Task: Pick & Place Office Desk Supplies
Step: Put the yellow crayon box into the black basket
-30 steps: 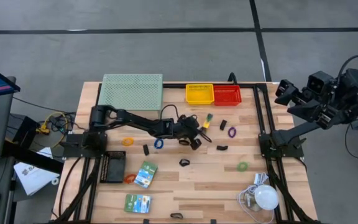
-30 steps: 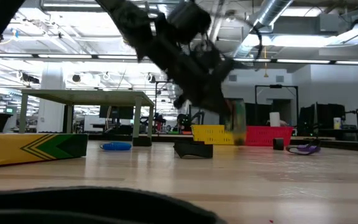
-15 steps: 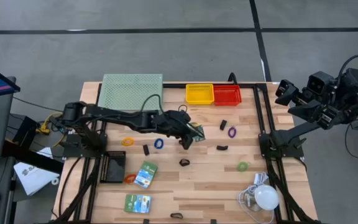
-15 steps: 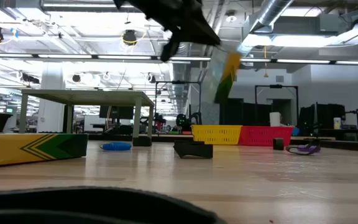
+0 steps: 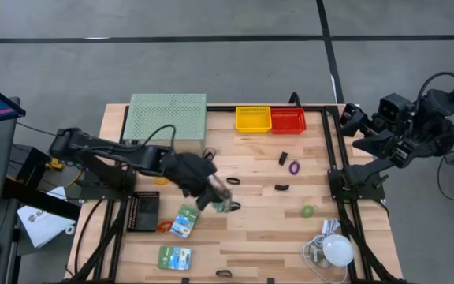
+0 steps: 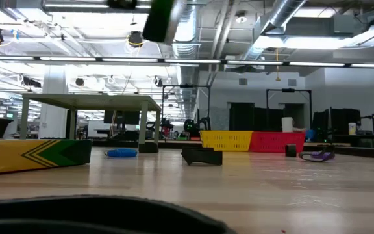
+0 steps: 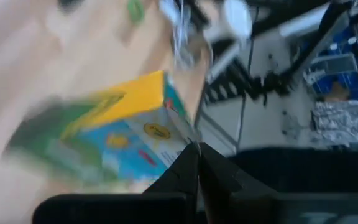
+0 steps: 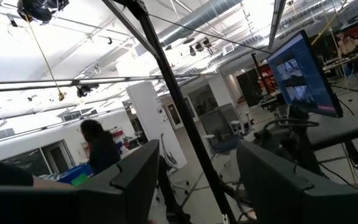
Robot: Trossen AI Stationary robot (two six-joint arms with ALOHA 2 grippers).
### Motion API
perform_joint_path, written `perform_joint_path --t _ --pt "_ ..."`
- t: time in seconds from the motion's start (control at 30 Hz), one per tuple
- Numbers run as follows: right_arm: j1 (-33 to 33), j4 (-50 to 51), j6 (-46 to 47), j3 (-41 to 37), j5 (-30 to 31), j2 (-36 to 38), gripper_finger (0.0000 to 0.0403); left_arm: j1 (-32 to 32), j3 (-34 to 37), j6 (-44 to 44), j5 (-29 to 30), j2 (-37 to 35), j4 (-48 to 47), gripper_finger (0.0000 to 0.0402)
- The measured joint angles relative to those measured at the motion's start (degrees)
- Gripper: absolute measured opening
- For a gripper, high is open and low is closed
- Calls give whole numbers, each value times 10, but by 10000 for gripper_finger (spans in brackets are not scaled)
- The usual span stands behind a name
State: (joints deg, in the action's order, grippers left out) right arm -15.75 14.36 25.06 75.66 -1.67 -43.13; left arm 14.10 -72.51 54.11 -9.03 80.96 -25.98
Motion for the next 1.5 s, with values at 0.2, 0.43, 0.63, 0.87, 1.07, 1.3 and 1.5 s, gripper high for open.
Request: perform_joint_path --t 0.2,0.43,0.63,0.87,1.07,1.3,1.5 --pt "0 -37 -1 0 0 -23 211 74 0 75 -9 -42 -100 0" --pt "0 -83 2 0 0 -44 211 135 0 128 -11 -73 -236 0" --pt "0 -119 9 0 1 -65 211 176 0 152 -54 -87 -341 0" --pt "1 -156 7 0 2 -89 211 206 0 170 -67 -105 -433 0" --pt "1 -180 6 0 2 -106 211 220 0 146 -67 -104 -527 0" --pt "2 -189 4 0 17 -106 211 223 0 65 -74 -103 -616 0" --pt "2 -206 -2 0 17 -105 211 223 0 -24 -54 -103 -640 0"
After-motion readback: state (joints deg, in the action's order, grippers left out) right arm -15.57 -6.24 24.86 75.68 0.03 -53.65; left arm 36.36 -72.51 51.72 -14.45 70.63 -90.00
